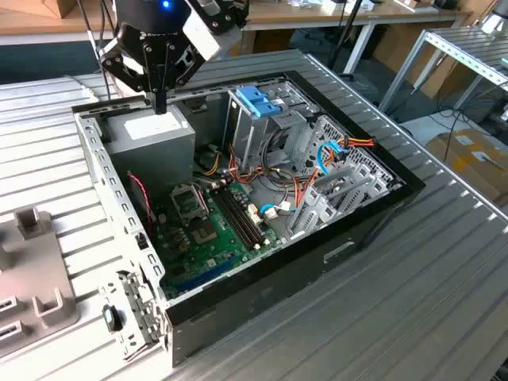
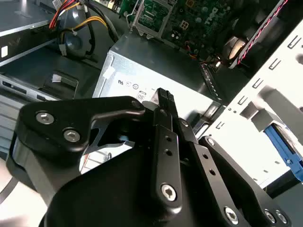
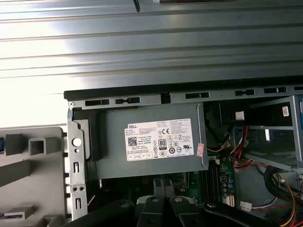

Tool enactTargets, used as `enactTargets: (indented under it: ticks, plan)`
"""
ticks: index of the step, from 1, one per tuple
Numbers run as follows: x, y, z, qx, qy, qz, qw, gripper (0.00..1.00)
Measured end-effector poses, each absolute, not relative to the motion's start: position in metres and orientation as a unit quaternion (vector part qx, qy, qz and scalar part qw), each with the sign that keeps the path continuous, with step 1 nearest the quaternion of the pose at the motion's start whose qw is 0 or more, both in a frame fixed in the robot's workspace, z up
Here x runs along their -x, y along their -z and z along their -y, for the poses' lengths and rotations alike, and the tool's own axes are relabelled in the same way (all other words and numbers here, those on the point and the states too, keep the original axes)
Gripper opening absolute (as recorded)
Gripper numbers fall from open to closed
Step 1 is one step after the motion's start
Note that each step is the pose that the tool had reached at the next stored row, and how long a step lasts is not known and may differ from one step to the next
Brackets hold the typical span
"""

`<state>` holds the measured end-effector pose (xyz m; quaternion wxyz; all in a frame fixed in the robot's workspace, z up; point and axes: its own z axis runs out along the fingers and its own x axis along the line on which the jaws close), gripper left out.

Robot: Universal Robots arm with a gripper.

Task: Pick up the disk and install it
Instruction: 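Reach for the disk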

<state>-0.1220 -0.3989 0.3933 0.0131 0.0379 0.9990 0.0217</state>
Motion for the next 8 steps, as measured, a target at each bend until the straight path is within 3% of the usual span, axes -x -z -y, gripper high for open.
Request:
enactTargets:
  ticks: [8]
  plan:
    - [0.1230, -0.3933, 0.3989, -0.038, -0.022, -0.999, 0.013, 0.11]
